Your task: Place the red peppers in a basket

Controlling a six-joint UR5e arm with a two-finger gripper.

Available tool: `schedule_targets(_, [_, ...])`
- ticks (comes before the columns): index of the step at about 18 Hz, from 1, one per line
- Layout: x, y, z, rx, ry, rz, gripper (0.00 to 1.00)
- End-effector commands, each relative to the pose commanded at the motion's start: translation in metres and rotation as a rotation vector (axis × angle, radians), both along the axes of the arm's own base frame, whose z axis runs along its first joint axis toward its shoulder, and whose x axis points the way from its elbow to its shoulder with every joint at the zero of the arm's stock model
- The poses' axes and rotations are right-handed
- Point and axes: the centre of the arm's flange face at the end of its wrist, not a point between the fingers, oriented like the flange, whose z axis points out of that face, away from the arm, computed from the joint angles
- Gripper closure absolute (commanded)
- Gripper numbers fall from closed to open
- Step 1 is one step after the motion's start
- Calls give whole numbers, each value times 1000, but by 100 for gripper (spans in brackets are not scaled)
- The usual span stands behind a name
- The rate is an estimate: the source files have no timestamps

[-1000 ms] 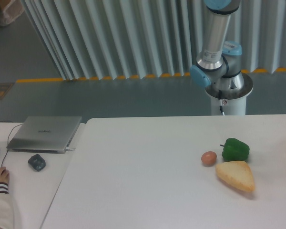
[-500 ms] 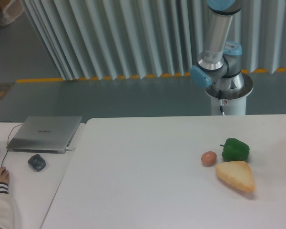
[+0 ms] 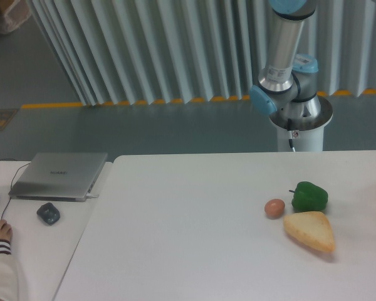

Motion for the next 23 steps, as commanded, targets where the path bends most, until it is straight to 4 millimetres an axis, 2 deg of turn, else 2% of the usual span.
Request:
schedule_targets(3, [3, 5, 2, -1, 3, -9, 0])
schedule_targets(6, [16, 29, 4, -5, 11, -48, 0])
schedule_targets(11, [23, 43, 8, 3, 13, -66, 0])
schedule_targets(12, [36, 60, 7, -5, 11, -93, 0])
schedule_targets(14, [52, 78, 4, -4, -3, -82, 0])
schedule_targets(15, [67, 97, 5, 4, -5, -55, 0])
schedule_targets(20, [95, 120, -4, -78, -5, -106, 0])
schedule_targets(23, [104, 128, -3, -85, 0, -125, 0])
